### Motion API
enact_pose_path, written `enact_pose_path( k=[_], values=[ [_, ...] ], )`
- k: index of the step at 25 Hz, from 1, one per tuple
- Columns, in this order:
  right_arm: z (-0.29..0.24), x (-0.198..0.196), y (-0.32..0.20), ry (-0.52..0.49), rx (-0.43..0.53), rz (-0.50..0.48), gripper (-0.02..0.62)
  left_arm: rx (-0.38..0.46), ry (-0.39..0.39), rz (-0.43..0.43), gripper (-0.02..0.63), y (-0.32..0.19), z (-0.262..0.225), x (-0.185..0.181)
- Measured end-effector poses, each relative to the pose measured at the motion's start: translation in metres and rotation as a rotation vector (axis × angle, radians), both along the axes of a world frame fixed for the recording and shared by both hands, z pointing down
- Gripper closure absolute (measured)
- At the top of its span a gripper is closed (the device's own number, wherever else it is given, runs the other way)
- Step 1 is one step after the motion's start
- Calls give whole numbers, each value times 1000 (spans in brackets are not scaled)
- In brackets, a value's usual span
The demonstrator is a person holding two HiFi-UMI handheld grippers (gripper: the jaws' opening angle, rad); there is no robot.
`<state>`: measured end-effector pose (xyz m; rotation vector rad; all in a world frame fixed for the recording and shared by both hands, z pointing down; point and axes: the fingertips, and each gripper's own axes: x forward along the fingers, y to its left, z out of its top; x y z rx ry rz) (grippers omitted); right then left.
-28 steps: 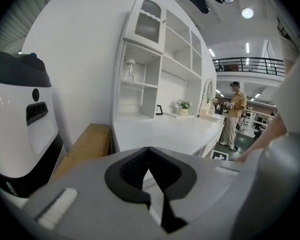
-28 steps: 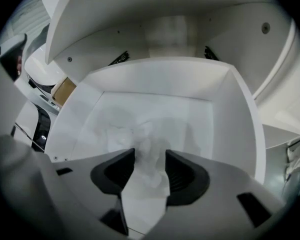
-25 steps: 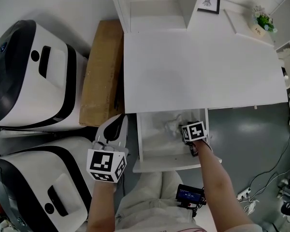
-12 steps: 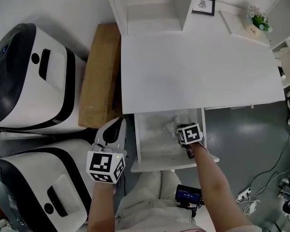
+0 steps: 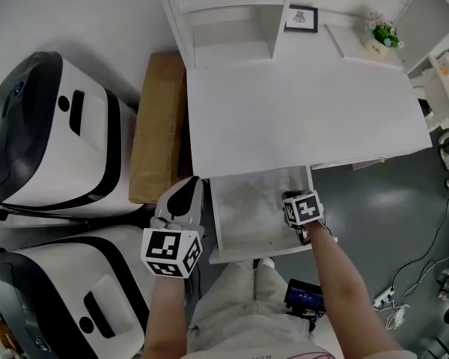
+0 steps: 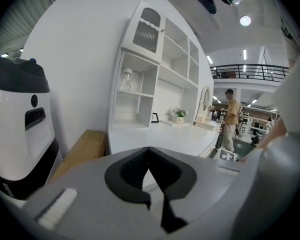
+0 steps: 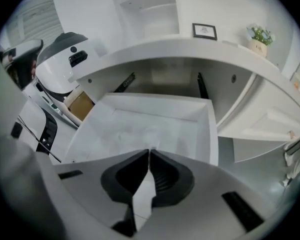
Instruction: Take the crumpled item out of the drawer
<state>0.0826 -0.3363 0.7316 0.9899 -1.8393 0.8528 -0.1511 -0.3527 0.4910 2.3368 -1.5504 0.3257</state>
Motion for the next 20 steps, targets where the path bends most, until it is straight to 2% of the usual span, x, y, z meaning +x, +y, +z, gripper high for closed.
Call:
enact_pose_path(
  k=[9, 20],
  values=[
    [-54, 3, -4, -23, 76, -1, 578, 58, 31, 9, 597, -2, -33, 5],
    [-116, 7, 0, -96, 177, -41, 581, 115, 49, -35, 597, 8, -68, 15]
  ],
)
